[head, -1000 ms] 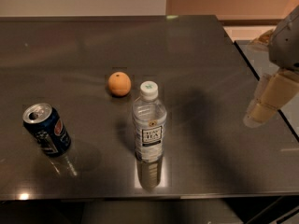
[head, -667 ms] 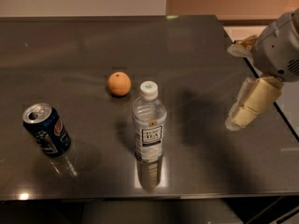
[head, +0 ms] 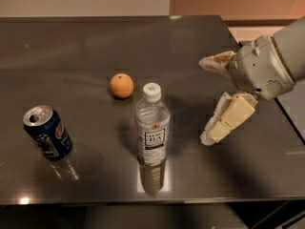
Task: Knock blue plastic bottle over
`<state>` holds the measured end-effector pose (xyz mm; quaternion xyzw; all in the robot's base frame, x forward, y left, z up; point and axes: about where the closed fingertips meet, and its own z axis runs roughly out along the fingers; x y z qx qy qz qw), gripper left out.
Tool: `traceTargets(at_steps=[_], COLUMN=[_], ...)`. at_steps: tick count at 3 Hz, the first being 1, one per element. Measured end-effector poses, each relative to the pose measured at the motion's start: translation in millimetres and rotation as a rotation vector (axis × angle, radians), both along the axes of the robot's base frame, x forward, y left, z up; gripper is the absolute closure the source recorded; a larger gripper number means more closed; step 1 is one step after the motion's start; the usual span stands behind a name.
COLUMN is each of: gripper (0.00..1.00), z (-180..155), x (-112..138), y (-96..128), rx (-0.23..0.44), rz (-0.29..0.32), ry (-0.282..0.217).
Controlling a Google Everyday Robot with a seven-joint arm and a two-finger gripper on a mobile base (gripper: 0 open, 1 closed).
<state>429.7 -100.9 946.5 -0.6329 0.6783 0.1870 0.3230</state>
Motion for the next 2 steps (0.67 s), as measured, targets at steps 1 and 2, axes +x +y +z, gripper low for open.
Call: traceTargets(at_steps=[1,2], gripper=[0.00,0.00], z=[-11.9,-18.3], x=[-8.2,-13.5], y=[25.1,47.3], rx=[0.086,0.163], rz=[0.075,0.134], ry=[0.032,0.059])
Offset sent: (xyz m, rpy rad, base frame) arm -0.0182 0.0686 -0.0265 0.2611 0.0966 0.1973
